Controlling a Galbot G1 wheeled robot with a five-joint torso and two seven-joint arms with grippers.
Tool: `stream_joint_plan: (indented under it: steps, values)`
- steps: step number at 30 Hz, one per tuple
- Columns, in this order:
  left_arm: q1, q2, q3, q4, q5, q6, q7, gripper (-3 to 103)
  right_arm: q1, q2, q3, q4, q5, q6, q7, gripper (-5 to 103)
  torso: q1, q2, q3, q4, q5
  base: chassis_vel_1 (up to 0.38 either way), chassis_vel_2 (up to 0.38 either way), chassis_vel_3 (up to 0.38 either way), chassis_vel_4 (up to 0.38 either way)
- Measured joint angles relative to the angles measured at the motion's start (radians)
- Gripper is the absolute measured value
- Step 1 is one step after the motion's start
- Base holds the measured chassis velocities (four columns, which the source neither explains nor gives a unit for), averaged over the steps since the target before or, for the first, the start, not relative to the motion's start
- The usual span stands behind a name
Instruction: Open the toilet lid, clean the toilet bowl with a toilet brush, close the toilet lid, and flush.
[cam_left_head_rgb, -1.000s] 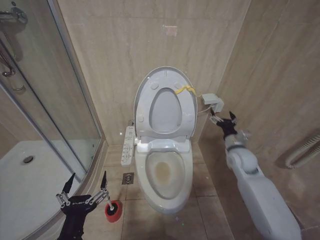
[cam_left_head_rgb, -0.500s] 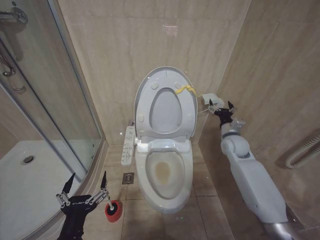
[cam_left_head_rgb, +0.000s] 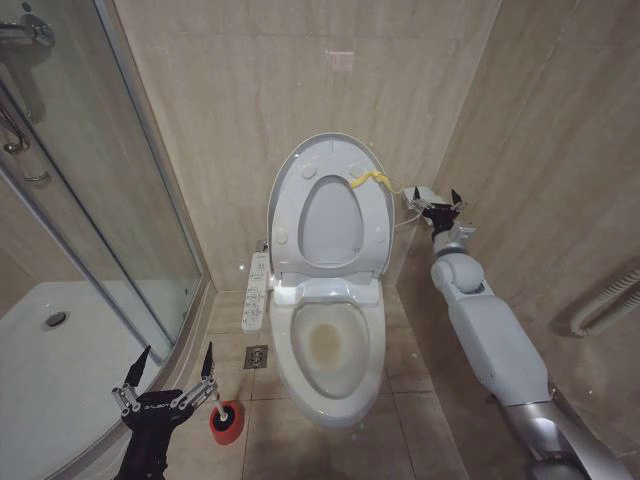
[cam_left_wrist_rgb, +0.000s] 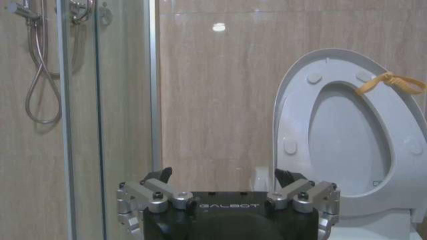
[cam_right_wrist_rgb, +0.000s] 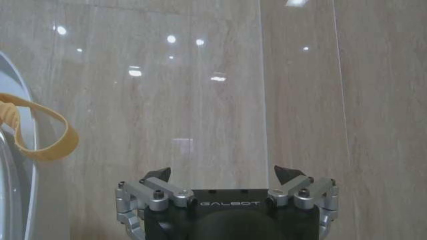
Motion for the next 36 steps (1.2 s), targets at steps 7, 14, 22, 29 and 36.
stream_joint_plan:
  steps: [7, 14, 22, 29, 36]
  values:
    - [0.0, 0.0, 0.0, 0.0, 0.0, 0.0, 0.0, 100, 0.182, 0.024, -0.053, -0.162, -0.076, 0.02, -0.019, 100, 0.0, 0.0, 0.0, 0.0009, -0.0009, -0.031, 0.034, 0.032, -0.031]
    - [0.0, 0.0, 0.0, 0.0, 0.0, 0.0, 0.0, 100, 0.199, 0.021, -0.089, -0.17, -0.086, 0.039, -0.016, 100, 0.001, 0.0, 0.0, 0.0003, -0.0002, -0.102, 0.121, 0.113, -0.116]
    - [0.0, 0.0, 0.0, 0.0, 0.0, 0.0, 0.0, 100, 0.094, -0.024, -0.107, -0.068, -0.075, 0.02, -0.02, 100, 0.0, 0.0, 0.0, -0.0001, -0.0001, -0.032, 0.031, 0.032, -0.028]
    - [0.0, 0.0, 0.0, 0.0, 0.0, 0.0, 0.0, 100, 0.021, -0.054, -0.122, 0.006, -0.085, 0.01, -0.037, 100, 0.0, 0.0, 0.0, -0.0001, 0.0001, 0.022, -0.025, -0.016, 0.011]
    - [0.0, 0.0, 0.0, 0.0, 0.0, 0.0, 0.0, 100, 0.053, -0.031, -0.143, -0.028, -0.112, 0.0, -0.027, 100, 0.0, 0.0, 0.0, 0.0002, 0.0, 0.0, 0.0, 0.0, 0.0]
